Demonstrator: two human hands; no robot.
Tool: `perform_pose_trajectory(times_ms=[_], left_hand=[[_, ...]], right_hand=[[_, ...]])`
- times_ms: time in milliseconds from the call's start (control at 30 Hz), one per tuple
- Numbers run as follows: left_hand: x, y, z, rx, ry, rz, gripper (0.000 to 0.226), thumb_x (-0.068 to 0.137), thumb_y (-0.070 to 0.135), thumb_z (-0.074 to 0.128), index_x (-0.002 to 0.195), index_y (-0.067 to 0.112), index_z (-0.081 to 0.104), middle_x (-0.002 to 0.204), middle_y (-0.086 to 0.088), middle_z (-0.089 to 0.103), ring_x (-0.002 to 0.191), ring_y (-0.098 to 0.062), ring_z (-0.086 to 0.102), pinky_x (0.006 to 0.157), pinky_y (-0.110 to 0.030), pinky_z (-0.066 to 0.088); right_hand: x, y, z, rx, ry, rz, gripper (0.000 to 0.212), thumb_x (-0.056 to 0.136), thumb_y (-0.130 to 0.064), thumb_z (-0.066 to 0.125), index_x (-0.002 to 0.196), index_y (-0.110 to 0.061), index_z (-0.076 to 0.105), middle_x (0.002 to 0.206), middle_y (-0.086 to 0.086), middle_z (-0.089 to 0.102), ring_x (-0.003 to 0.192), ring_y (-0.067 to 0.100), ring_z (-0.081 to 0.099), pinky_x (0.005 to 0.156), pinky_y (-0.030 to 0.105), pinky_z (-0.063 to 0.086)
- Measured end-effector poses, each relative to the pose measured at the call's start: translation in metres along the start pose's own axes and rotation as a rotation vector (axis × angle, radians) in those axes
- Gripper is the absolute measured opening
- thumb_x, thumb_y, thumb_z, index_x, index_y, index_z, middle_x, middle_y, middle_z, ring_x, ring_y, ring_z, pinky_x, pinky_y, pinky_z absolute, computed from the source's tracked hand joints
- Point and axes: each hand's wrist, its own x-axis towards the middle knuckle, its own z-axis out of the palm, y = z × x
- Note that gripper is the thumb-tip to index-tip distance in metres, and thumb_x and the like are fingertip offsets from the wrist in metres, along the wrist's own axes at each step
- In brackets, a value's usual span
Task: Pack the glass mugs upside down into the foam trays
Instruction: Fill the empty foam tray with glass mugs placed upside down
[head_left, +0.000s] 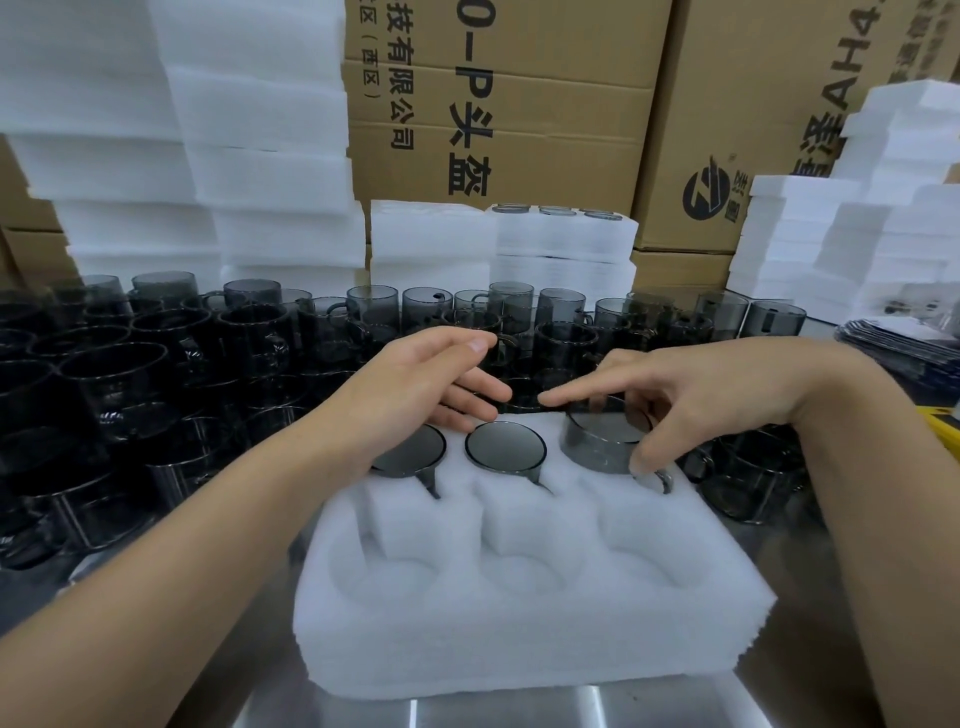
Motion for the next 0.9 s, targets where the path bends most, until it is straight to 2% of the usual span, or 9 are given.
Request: perform_pose_trajectory(times_ms=[100, 200, 300, 367, 467, 600, 767, 900], left_hand=[[0.0, 0.0, 0.0, -0.003, 0.001, -0.006, 0.017, 0.1, 0.028, 0.045, 0.108, 0.028, 0.06, 0.087, -0.002, 0.075, 0.072, -0.012, 0.07, 0.063, -0.021, 0.054], [0.0, 0.0, -0.001, -0.006, -0.001, -0.006, 0.018, 0.1, 0.028, 0.045, 0.108, 0.028, 0.061, 0.088, -0.003, 0.075, 0.073, -0.013, 0.07, 0.063, -0.021, 0.054], [0.0, 0.0, -0.001, -0.001, -0.003, -0.008, 0.018, 0.1, 0.028, 0.045, 0.108, 0.028, 0.061, 0.088, -0.003, 0.075, 0.073, -0.013, 0.07, 0.063, -0.021, 0.054], [0.0, 0.0, -0.001, 0.001, -0.003, -0.009, 0.018, 0.1, 0.028, 0.045, 0.108, 0.028, 0.061, 0.088, -0.003, 0.075, 0.073, -0.013, 0.07, 0.063, -0.021, 0.054], [-0.001, 0.0, -0.001, 0.004, -0.002, -0.01, 0.018, 0.099, 0.028, 0.046, 0.108, 0.028, 0.061, 0.088, -0.003, 0.075, 0.073, -0.013, 0.07, 0.063, -0.021, 0.054], [-0.001, 0.001, 0.0, 0.006, 0.004, -0.017, 0.017, 0.099, 0.028, 0.046, 0.107, 0.028, 0.062, 0.088, -0.002, 0.075, 0.073, -0.013, 0.07, 0.063, -0.021, 0.054], [-0.003, 0.002, 0.001, 0.019, 0.007, -0.023, 0.018, 0.099, 0.025, 0.047, 0.105, 0.026, 0.064, 0.087, -0.002, 0.075, 0.073, -0.012, 0.069, 0.065, -0.02, 0.055], [-0.004, 0.004, 0.002, 0.035, 0.011, -0.031, 0.019, 0.097, 0.023, 0.049, 0.1, 0.023, 0.067, 0.087, -0.001, 0.075, 0.074, -0.011, 0.07, 0.065, -0.019, 0.055]], right_hand=[[-0.002, 0.002, -0.003, 0.074, 0.132, -0.007, 0.061, 0.055, -0.066, 0.071, 0.113, -0.068, 0.051, 0.101, -0.032, 0.054, 0.078, -0.007, 0.056, 0.07, 0.012, 0.042], [-0.006, 0.004, -0.007, 0.087, 0.274, -0.005, 0.052, 0.052, -0.068, 0.079, 0.101, -0.054, 0.065, 0.076, -0.036, 0.059, 0.067, -0.012, 0.055, 0.057, 0.003, 0.037], [-0.007, 0.004, -0.005, 0.066, 0.288, 0.018, 0.056, 0.044, -0.067, 0.074, 0.096, -0.05, 0.068, 0.069, -0.032, 0.061, 0.062, -0.009, 0.056, 0.055, 0.003, 0.037], [-0.005, 0.003, -0.005, 0.037, 0.292, 0.046, 0.057, 0.042, -0.07, 0.071, 0.096, -0.051, 0.069, 0.073, -0.035, 0.06, 0.067, -0.012, 0.057, 0.06, 0.007, 0.039], [0.003, 0.001, -0.001, -0.026, 0.249, 0.1, 0.048, 0.051, -0.066, 0.075, 0.095, -0.048, 0.07, 0.082, -0.036, 0.059, 0.075, -0.013, 0.056, 0.069, 0.014, 0.037], [0.009, -0.001, 0.003, -0.115, 0.214, 0.14, 0.038, 0.057, -0.062, 0.076, 0.091, -0.048, 0.066, 0.078, -0.041, 0.053, 0.073, -0.017, 0.053, 0.068, 0.014, 0.036], [0.01, 0.0, 0.002, -0.152, 0.212, 0.153, 0.054, 0.055, -0.066, 0.072, 0.104, -0.045, 0.068, 0.081, -0.046, 0.049, 0.073, -0.022, 0.049, 0.066, 0.014, 0.034], [0.007, 0.0, 0.002, -0.111, 0.21, 0.154, 0.053, 0.05, -0.073, 0.07, 0.097, -0.049, 0.07, 0.081, -0.044, 0.055, 0.074, -0.021, 0.053, 0.069, 0.014, 0.036]])
